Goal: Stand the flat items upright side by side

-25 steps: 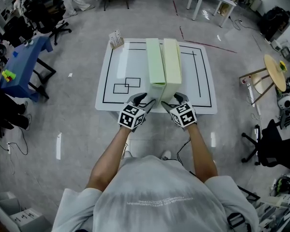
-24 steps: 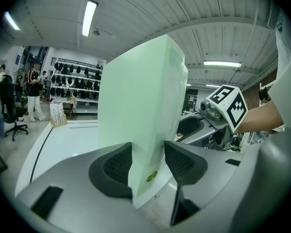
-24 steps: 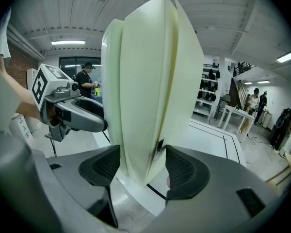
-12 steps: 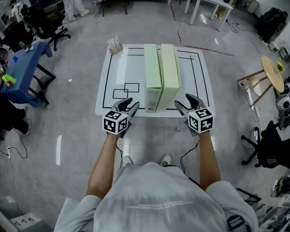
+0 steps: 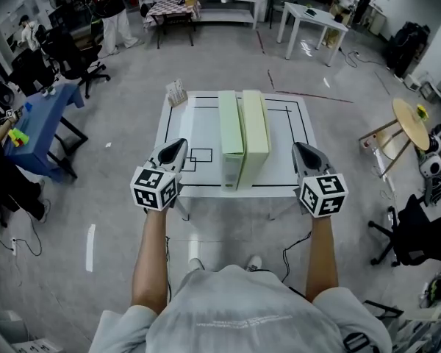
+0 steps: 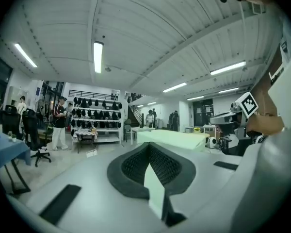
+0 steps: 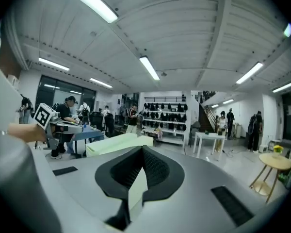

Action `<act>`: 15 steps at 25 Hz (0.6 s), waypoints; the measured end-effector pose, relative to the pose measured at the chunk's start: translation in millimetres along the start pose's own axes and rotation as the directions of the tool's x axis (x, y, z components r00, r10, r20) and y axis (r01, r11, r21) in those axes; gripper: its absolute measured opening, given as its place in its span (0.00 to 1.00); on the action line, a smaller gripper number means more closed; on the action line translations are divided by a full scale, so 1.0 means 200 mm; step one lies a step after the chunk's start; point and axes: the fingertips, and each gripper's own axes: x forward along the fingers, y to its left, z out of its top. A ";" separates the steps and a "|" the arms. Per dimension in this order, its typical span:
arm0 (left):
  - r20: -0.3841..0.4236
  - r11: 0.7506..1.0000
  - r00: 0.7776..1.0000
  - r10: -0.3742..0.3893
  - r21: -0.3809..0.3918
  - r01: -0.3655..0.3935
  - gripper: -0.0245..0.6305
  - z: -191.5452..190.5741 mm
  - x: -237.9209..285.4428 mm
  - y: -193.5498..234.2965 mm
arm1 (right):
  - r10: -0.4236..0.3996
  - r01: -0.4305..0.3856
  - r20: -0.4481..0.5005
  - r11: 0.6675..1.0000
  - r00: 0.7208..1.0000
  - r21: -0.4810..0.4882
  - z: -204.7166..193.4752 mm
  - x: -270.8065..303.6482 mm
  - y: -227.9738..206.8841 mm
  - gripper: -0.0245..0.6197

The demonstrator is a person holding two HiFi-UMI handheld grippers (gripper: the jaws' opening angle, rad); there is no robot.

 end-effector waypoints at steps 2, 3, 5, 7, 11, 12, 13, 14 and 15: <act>0.031 1.000 0.999 -0.007 0.030 0.006 0.07 0.12 -0.01 -0.04 | 0.016 -0.014 0.041 0.998 0.999 -0.055 0.12 -0.01 0.06 0.08; 0.043 0.998 0.999 -0.010 0.057 0.008 0.07 0.18 -0.02 -0.07 | 0.023 -0.019 0.053 0.997 0.998 -0.079 0.16 -0.01 0.08 0.08; 0.068 0.994 0.998 -0.016 0.113 0.008 0.07 0.29 -0.03 -0.12 | 0.029 -0.021 0.064 0.992 0.998 -0.122 0.23 -0.02 0.11 0.08; 0.094 0.988 0.995 -0.022 0.157 0.007 0.07 0.39 -0.04 -0.16 | 0.033 -0.022 0.073 0.989 0.997 -0.149 0.28 -0.02 0.13 0.08; 0.140 0.978 0.989 -0.039 0.206 0.009 0.07 0.55 -0.05 -0.21 | 0.048 -0.029 0.110 0.985 0.993 -0.170 0.39 -0.03 0.16 0.08; 0.148 0.978 0.988 -0.042 0.209 0.010 0.07 0.58 -0.05 -0.21 | 0.054 -0.033 0.122 0.984 0.991 -0.173 0.42 -0.04 0.17 0.08; 0.150 0.977 0.988 -0.044 0.213 0.011 0.07 0.60 -0.05 -0.22 | 0.064 -0.040 0.134 0.984 0.989 -0.171 0.45 -0.04 0.19 0.08; 0.143 0.975 0.989 -0.045 0.223 0.012 0.07 0.62 -0.05 -0.23 | 0.077 -0.053 0.147 0.985 0.986 -0.165 0.48 -0.05 0.20 0.08; 0.129 0.971 0.991 -0.045 0.238 0.013 0.07 0.62 -0.05 -0.24 | 0.093 -0.068 0.160 0.985 0.983 -0.157 0.51 -0.07 0.22 0.08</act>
